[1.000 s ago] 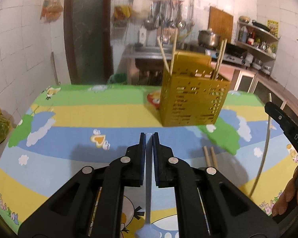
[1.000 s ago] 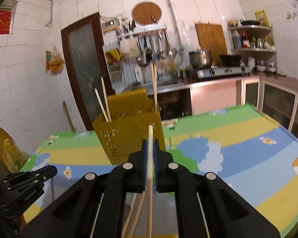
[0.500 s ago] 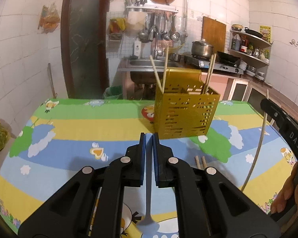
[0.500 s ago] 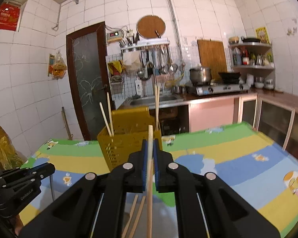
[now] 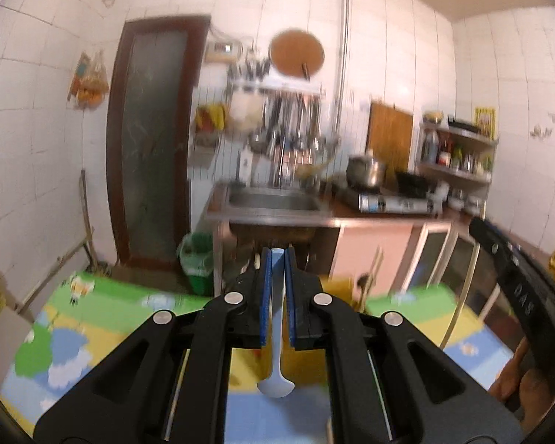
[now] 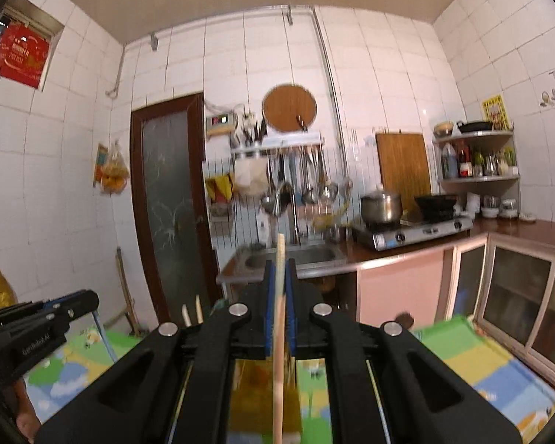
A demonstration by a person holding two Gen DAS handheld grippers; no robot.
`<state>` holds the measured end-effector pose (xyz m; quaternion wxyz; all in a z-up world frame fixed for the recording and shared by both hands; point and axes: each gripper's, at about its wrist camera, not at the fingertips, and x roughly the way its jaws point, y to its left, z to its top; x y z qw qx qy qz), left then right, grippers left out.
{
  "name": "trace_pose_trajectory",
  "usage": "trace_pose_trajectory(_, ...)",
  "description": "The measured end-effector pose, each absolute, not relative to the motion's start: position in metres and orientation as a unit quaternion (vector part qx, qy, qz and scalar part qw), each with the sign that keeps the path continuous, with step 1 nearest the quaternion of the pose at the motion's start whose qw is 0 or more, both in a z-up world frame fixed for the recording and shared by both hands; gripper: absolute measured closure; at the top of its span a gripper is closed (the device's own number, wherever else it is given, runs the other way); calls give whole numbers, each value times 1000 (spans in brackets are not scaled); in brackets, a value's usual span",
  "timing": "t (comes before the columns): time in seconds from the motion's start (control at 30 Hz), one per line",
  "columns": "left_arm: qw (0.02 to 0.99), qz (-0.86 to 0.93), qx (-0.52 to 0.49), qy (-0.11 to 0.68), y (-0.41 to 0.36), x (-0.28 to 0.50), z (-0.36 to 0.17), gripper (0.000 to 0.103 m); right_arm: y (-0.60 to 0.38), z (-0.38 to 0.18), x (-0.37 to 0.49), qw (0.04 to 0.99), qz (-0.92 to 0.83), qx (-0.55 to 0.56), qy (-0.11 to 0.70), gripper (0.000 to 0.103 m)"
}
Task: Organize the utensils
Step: 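Lift the spoon and chopstick and carry them over the yellow holder, then lower the spoon and chopstick into the holder and open both tools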
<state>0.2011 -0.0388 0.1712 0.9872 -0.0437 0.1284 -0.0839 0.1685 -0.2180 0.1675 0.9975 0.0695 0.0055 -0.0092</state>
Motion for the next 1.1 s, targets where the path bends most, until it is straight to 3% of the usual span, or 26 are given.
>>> trace_pose_trajectory(0.23,991,-92,-28,92,-61,254,190,97,-218,185,216,997,-16,69,-23,97)
trace_pose_trajectory(0.5,988,-109,-1,109,-80,299,160,97,-217,169,275,997,-20,60,-46,97)
trace_pose_trajectory(0.9,980,-105,-18,167,-69,318,111,97,-215,105,296,998,-1,25,62,97)
trace_pose_trajectory(0.93,980,-104,-23,171,-65,316,111,96,-217,104,293,997,-5,23,75,96)
trace_pose_trajectory(0.97,979,-102,-25,174,-62,313,111,88,-219,103,290,996,-8,24,87,96)
trace_pose_trajectory(1.0,979,-97,-24,179,-56,307,113,79,-223,103,287,995,-11,29,96,90)
trace_pose_trajectory(1.03,979,-91,-24,180,-53,302,114,58,-226,103,284,994,-13,33,102,62)
trace_pose_trajectory(1.07,980,-80,-26,178,-47,294,116,41,-231,104,275,993,-15,46,110,44)
trace_pose_trajectory(1.1,981,-74,-27,179,-42,287,117,36,-236,103,269,992,-14,56,110,31)
